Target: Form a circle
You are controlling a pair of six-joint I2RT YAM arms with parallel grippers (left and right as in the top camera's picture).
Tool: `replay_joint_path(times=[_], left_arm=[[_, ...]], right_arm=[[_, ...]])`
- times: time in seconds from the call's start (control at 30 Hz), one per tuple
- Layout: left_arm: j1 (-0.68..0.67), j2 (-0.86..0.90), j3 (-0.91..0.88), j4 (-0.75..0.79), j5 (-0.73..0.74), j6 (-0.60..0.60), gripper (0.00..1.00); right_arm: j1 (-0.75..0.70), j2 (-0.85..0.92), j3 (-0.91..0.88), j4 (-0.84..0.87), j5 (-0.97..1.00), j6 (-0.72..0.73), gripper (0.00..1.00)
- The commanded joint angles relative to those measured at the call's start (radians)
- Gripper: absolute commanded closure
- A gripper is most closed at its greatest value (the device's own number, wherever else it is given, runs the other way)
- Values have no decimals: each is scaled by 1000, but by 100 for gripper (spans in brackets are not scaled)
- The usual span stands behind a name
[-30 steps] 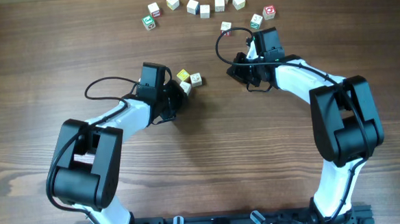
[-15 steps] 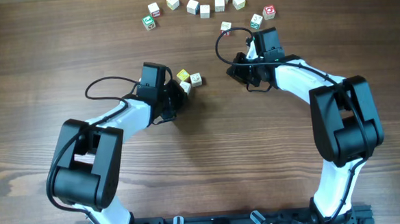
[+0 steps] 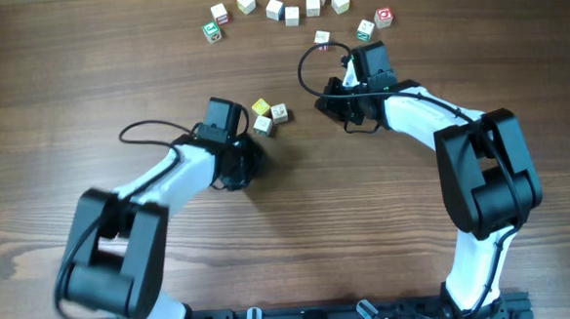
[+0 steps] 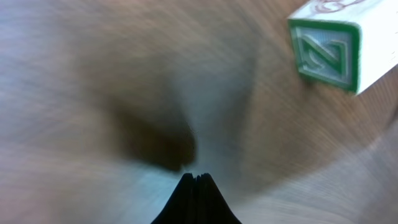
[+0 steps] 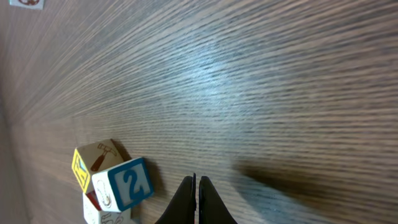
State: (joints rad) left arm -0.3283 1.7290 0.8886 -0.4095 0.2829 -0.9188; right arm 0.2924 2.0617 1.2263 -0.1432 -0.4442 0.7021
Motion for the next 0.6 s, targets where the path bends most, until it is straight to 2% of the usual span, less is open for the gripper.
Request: replay_joint_path(times=[0.0,0.1,0.17,0.43,0.57], left_arm=[[-2,-163,-1,-44,-237,22,96],[1,-229,-1,-39,-383,-23,96],[1,-227,-2,-29,-428,-72,96],[2,-107,-2,75,-528,-248,96],[1,-14,-2,164,-526,-259,96]], right_arm=[[3,-24,-3,7,14,-3,95],[6,-24,-3,13,14,-3,95],[19,-24,-3,17,18,-3,95],[88,-24,-3,46,105,-22,96],[89,-23,-3,47,124,-22,95]])
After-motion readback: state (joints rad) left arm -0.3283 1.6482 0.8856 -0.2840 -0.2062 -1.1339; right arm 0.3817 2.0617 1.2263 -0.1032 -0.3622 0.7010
